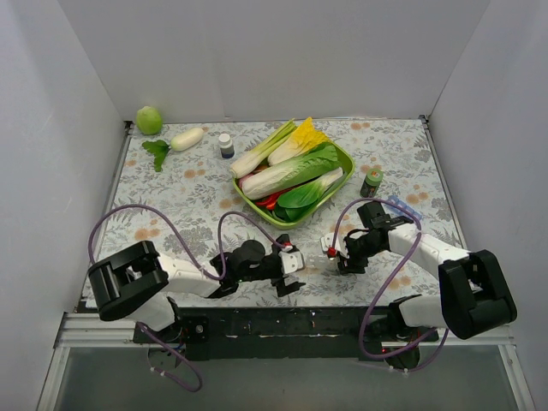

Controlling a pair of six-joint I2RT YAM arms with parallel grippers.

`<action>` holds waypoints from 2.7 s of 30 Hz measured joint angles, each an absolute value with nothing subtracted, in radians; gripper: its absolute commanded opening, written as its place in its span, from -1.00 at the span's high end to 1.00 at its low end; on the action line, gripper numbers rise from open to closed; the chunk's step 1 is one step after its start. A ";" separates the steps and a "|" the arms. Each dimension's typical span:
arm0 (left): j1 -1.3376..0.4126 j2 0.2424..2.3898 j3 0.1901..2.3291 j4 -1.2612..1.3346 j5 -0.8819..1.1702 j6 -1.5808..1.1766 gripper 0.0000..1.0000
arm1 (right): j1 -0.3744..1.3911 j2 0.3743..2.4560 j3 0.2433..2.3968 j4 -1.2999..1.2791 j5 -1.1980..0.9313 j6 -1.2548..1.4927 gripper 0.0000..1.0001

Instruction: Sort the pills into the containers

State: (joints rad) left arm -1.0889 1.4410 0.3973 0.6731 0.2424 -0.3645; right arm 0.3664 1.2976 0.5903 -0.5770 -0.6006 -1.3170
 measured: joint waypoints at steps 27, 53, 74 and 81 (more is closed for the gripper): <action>-1.122 1.812 0.603 0.809 0.242 -0.366 0.08 | 0.366 1.300 0.577 -0.567 -0.685 -1.308 0.18; -1.108 1.820 0.586 0.858 0.250 -0.583 0.83 | 0.360 1.268 0.538 -0.519 -0.691 -1.261 0.23; -1.084 1.783 0.572 0.826 0.290 -0.719 0.35 | 0.376 1.258 0.520 -0.481 -0.699 -1.267 0.22; -1.049 1.766 0.577 0.806 0.295 -0.823 -0.05 | 0.380 1.258 0.518 -0.464 -0.698 -1.267 0.13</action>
State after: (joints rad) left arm -1.0489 1.7657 0.5770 0.8062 0.2955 -0.8227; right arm 0.3801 1.2579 0.5182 -0.4641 -0.6983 -1.2671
